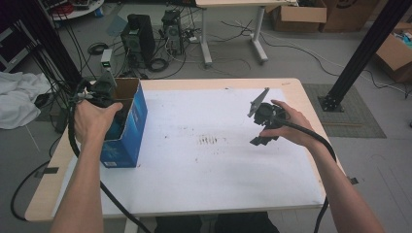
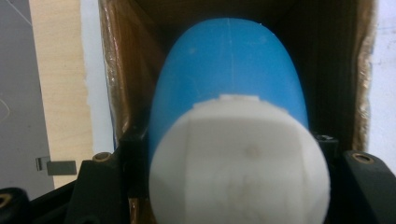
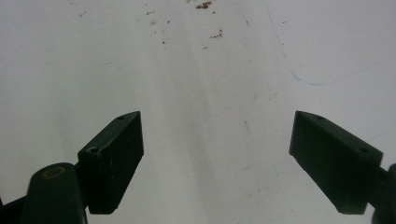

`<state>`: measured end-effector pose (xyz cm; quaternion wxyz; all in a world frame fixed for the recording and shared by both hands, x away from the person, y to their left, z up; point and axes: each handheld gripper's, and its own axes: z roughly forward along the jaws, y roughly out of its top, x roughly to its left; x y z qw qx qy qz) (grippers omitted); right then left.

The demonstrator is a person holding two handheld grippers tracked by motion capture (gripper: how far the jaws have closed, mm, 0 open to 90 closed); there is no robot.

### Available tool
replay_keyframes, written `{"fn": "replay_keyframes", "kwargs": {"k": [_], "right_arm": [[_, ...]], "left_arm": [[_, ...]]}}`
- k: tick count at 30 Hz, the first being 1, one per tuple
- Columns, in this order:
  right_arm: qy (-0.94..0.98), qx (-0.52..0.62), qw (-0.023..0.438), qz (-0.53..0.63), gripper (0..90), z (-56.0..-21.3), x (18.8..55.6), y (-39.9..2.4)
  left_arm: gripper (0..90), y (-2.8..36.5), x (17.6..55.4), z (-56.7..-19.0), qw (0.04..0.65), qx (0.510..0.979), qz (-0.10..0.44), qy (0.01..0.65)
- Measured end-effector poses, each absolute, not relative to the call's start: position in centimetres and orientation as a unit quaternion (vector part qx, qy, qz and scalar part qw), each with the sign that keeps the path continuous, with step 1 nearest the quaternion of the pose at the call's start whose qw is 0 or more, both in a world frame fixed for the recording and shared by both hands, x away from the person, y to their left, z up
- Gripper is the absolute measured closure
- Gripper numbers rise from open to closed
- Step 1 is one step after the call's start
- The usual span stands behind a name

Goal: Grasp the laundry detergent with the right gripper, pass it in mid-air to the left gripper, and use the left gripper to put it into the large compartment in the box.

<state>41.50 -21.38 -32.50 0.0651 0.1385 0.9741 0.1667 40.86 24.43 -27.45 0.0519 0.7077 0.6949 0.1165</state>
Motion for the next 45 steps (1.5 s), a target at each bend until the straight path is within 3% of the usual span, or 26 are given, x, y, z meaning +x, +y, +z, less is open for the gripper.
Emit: {"fn": "replay_keyframes", "kwargs": {"k": [45], "right_arm": [[0.976,0.137,0.061,0.157,17.9,-33.1,41.2,-21.3]], "left_arm": [[37.4,24.7,40.7,-29.0,0.067,0.705,0.116,0.696]]}}
